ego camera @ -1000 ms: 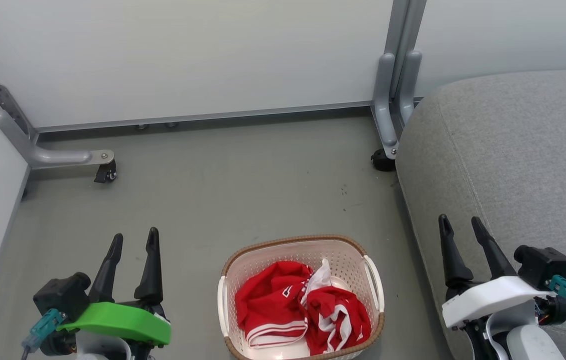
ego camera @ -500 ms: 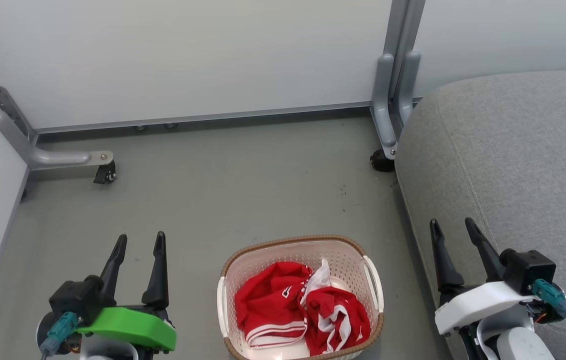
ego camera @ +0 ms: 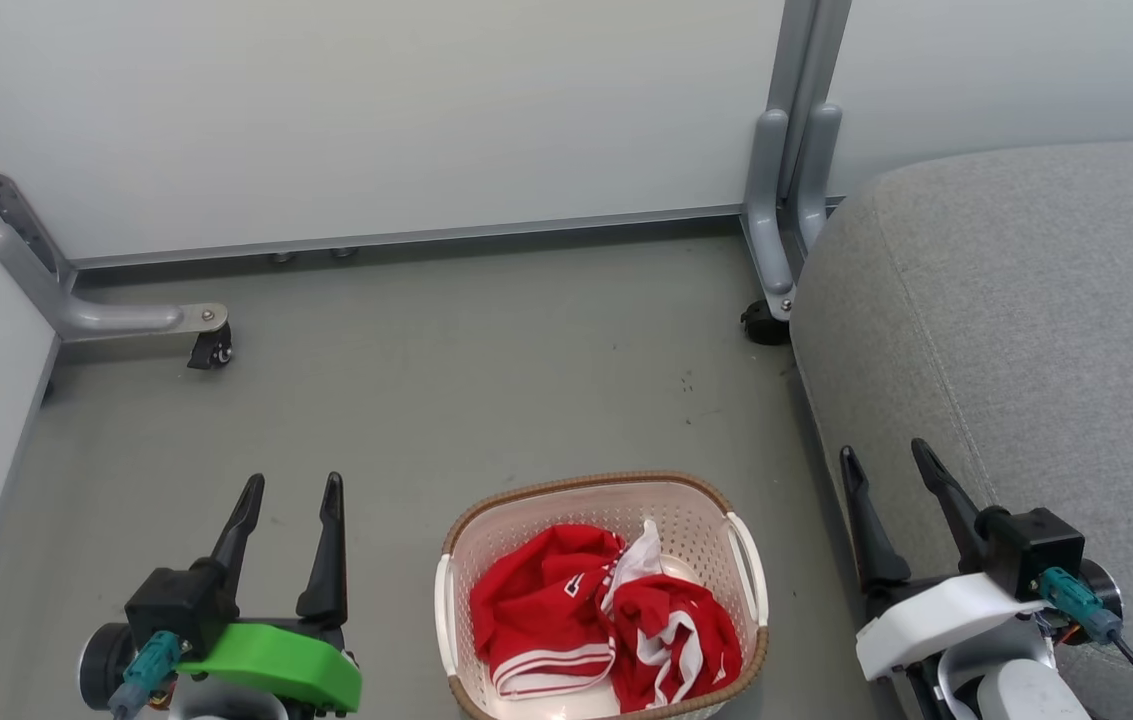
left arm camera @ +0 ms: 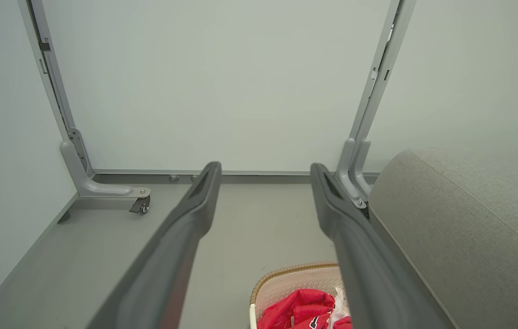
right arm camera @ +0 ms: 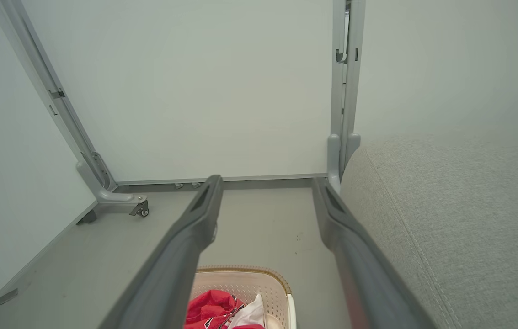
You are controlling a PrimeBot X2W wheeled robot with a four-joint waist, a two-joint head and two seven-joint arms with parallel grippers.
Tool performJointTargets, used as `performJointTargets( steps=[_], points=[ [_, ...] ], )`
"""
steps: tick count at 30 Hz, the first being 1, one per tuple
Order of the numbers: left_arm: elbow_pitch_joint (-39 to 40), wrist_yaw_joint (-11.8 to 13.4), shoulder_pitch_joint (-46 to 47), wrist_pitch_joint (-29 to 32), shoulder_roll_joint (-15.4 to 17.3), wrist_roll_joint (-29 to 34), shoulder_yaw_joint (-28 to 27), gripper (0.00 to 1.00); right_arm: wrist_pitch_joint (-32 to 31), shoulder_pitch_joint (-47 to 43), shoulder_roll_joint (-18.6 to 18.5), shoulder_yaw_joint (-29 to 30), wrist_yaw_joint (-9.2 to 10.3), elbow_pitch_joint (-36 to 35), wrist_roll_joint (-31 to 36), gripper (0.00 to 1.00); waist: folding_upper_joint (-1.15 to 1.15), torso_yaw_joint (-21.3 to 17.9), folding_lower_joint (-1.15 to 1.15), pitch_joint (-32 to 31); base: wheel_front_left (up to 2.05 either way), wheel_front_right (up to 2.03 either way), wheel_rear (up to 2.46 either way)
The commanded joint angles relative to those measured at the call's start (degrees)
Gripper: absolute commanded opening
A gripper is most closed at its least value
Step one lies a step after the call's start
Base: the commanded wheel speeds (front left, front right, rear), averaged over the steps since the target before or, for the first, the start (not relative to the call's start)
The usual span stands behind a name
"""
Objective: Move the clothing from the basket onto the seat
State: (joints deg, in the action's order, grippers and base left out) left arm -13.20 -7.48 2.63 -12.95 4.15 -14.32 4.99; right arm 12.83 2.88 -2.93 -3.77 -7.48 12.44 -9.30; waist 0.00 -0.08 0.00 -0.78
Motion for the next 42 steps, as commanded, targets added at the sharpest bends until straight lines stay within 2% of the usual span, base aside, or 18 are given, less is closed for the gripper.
performJointTargets(
  steps=[1,19,42],
  points=[
    [-0.2,0.0,-0.7,-0.5,-0.2,1.0,-0.2,1.0,0.6,0.0,-0.1,-0.1,-0.02,0.0,1.1,1.0,0.0,0.0,0.0,0.0,0.0,0.0,0.0],
    [-4.4,0.0,-0.6,-2.4,-0.6,5.9,-0.1,1.0,2.5,-0.7,0.0,-0.4,-0.01,1.8,5.9,1.0,0.0,0.0,0.0,-0.5,0.0,0.0,0.0],
    [-5.5,0.0,0.8,-2.3,-1.0,5.9,-1.3,1.0,2.4,0.6,0.0,-0.4,-0.01,1.7,3.4,1.0,0.0,0.1,0.0,0.2,0.0,0.0,0.0]
  ],
)
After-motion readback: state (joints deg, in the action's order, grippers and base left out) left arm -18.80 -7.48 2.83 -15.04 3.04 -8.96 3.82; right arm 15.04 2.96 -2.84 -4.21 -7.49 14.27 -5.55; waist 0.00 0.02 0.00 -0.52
